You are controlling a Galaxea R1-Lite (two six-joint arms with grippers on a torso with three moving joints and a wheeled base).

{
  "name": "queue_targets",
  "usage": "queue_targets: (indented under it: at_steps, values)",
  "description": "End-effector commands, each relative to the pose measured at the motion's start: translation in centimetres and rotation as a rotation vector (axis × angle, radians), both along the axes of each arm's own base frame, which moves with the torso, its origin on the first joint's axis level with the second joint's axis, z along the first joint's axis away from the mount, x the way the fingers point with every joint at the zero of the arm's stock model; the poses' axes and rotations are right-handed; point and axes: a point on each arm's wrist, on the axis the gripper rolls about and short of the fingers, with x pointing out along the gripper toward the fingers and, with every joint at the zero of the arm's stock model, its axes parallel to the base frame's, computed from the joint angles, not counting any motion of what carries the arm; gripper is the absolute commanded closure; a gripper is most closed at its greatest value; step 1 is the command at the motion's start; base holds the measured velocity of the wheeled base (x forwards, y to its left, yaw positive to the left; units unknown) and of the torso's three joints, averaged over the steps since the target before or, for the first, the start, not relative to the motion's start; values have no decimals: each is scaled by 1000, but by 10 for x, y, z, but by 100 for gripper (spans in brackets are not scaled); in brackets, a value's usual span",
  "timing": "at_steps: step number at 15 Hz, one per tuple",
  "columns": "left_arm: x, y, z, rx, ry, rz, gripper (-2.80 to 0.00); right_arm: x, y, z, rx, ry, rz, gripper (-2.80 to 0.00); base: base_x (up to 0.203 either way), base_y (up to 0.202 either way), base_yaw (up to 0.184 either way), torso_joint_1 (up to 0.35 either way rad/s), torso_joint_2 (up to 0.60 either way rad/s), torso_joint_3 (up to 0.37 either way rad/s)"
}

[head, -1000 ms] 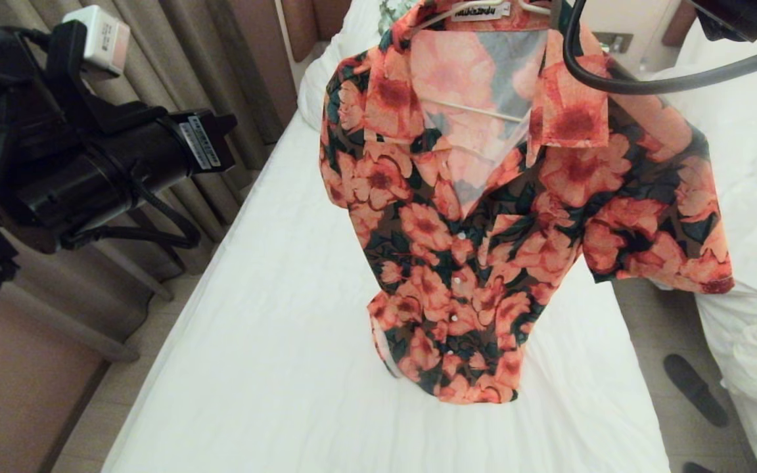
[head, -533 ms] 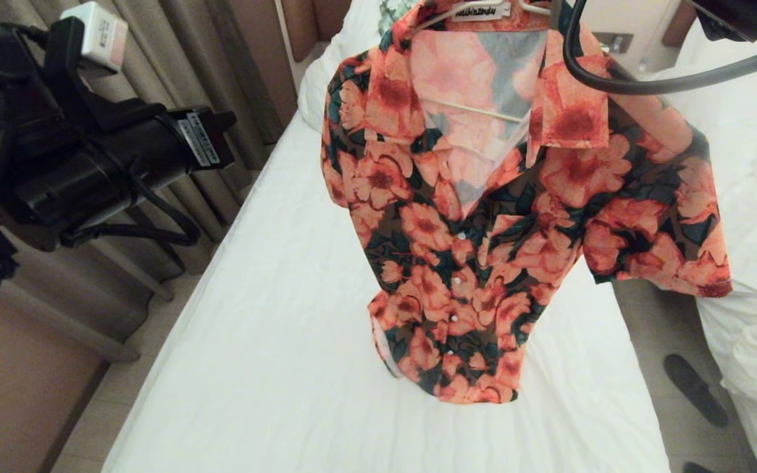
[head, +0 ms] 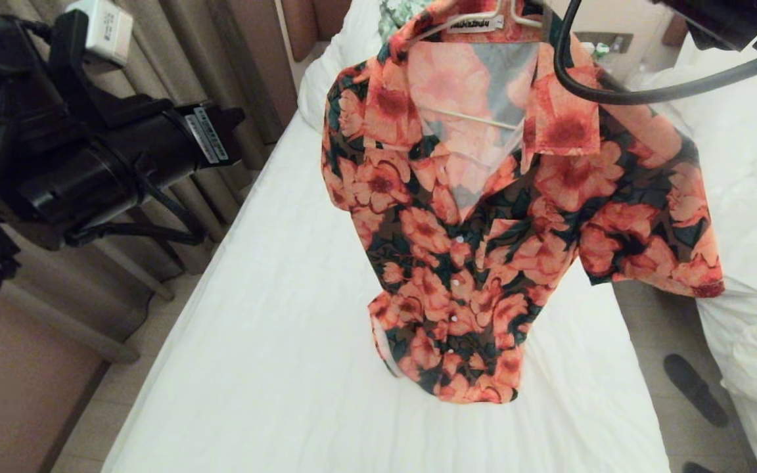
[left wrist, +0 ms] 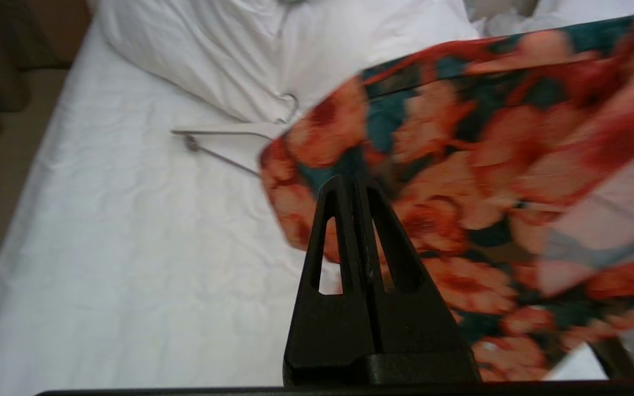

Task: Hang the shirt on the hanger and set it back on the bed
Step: Take the clothes hanger out of the clothes

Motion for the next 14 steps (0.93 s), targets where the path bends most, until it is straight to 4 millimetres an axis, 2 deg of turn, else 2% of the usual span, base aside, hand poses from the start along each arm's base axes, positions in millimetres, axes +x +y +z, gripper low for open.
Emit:
queue_targets:
  at_steps: [1,3,6,9,10,14]
  values:
    - [-2,-24,-8,5,33,-38,0,5,5,-6,3,30,16,0,0,0,0,0,0,0]
    - [-5,-56,-21,17,75,-46,0,11,16,-18,-4,102,7,0,0,0,0,0,0,0]
    - [-20,-94,-43,62,134,-138,0,24,30,-38,-27,169,-3,0,0,0,0,0,0,0]
    - [-20,-105,-53,59,112,-117,0,39,40,-55,-45,212,-21,0,0,0,0,0,0,0]
    - [-23,-108,-53,69,98,-124,-280,41,42,-58,-48,218,-22,0,0,0,0,0,0,0]
    - [-17,-115,-62,86,115,-113,-280,36,47,-57,-26,239,10,0,0,0,0,0,0,0]
